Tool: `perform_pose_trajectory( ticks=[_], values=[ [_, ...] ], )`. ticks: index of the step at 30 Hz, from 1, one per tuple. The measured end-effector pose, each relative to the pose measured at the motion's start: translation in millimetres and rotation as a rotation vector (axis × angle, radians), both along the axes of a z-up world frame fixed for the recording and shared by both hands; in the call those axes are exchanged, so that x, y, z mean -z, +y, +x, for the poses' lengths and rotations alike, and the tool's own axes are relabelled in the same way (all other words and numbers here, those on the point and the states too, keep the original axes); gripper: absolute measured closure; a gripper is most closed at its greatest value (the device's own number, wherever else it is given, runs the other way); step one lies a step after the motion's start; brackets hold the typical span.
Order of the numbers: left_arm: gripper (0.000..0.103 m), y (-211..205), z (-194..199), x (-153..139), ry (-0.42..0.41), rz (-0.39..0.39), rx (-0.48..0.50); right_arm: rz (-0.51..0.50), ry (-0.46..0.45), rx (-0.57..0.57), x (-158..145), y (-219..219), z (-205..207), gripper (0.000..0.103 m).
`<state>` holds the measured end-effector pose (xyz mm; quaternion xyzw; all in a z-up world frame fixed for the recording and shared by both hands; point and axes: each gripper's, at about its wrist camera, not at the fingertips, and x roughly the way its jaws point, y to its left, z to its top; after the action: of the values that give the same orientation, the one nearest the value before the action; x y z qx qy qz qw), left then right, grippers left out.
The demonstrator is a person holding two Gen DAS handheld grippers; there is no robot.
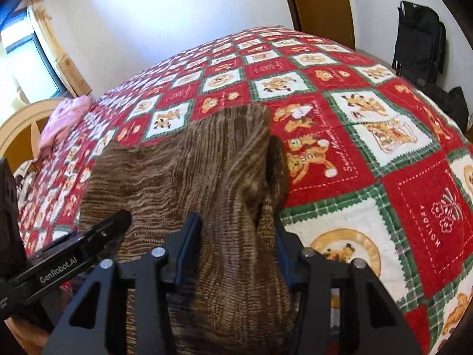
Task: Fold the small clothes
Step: 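Lift the sweater edge with the left gripper while the right gripper grasps it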
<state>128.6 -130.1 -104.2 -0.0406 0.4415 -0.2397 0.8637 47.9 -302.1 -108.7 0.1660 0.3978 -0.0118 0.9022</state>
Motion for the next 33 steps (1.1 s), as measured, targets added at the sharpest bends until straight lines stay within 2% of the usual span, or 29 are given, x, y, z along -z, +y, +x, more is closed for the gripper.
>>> perform_pose_trajectory(
  ticks=[7,9,14,18,26,33],
  values=[
    [0.049,-3.9,-4.4,-1.6,-0.037,0.031,0.003,-0.088,-0.001,-0.003,-3.0,14.0,-0.7,0.062],
    [0.054,-5.2,-6.1,-2.7,-0.050,0.042,0.001,-0.115,-0.005,-0.007,-4.2,18.7,-0.7,0.068],
    [0.074,-11.8,-16.2,-7.3,-0.122,0.095,0.013,-0.106,-0.009,-0.004,-4.3,18.0,-0.2,0.071],
    [0.076,-14.3,-17.8,-7.6,-0.141,0.115,0.012,-0.116,-0.012,0.000,-5.3,20.4,-0.8,0.072],
    [0.076,-13.2,-16.4,-7.4,-0.136,0.105,0.015,-0.168,-0.019,0.010,-7.5,26.7,-2.3,0.075],
    [0.079,-9.4,-18.9,-11.5,-0.130,0.093,0.017,-0.275,-0.014,0.019,-14.8,43.0,-5.2,0.077]
  ],
)
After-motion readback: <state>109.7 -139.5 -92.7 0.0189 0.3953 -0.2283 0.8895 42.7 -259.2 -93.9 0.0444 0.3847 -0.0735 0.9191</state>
